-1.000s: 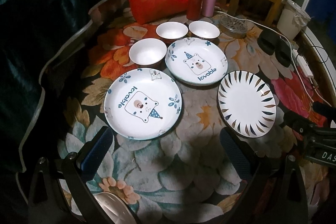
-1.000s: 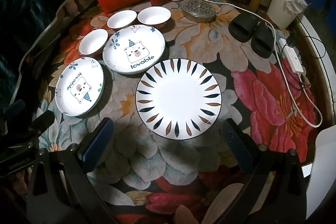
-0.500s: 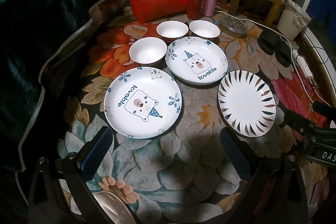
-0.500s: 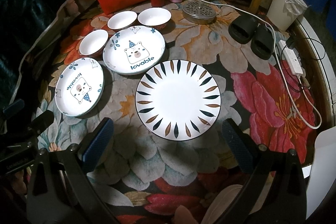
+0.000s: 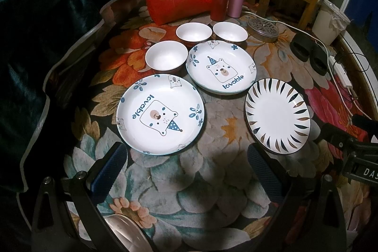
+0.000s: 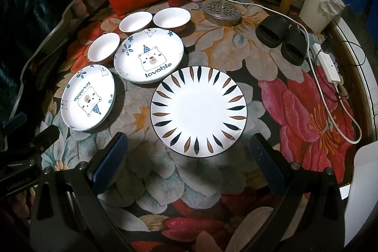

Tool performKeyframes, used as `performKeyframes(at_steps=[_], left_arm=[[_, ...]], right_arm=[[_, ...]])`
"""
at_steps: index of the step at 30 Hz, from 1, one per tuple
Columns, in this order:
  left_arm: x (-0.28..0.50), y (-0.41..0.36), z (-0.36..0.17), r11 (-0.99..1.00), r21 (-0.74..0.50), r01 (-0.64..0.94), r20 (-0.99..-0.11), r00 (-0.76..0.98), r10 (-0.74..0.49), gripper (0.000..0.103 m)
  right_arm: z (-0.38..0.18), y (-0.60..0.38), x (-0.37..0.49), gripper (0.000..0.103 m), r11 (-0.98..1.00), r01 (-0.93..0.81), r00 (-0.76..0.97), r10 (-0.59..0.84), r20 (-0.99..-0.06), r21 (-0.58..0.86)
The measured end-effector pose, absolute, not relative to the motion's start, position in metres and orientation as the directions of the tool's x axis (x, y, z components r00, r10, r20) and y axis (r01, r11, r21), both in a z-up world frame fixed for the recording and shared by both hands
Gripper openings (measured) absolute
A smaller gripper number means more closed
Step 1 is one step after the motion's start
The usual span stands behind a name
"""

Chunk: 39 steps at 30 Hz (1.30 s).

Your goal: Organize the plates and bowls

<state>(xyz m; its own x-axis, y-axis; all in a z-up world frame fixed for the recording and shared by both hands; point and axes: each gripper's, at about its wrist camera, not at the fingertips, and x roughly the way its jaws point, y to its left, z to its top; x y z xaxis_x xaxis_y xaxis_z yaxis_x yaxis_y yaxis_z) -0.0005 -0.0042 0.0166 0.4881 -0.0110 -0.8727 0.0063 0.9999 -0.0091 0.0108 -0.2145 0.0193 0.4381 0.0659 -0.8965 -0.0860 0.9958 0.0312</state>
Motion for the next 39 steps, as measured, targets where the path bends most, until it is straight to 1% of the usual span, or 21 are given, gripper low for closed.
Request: performKeyframes(at_steps=[19,35,39], left_arm=[[0.001,-0.001,0.009,0.997,-0.073,-0.011,-0.891,0.449,-0.061,0.102],[0.001,-0.002,0.008,0.997,-0.078,-0.010,-0.894,0.442,-0.065,0.102],[0.001,-0.005,0.000,0.995,-0.094,-0.023,-0.900,0.429,-0.075,0.102]], right_arm=[[0.019,-0.213,0.011,0.103,0.996,-0.086,0.437,0.065,-0.897,0.030],[0.018,-0.212,0.011,0.103,0.996,-0.085,0.435,0.067,-0.898,0.033],[0.014,-0.214,0.009,0.103,0.996,-0.082,0.427,0.073,-0.901,0.041]])
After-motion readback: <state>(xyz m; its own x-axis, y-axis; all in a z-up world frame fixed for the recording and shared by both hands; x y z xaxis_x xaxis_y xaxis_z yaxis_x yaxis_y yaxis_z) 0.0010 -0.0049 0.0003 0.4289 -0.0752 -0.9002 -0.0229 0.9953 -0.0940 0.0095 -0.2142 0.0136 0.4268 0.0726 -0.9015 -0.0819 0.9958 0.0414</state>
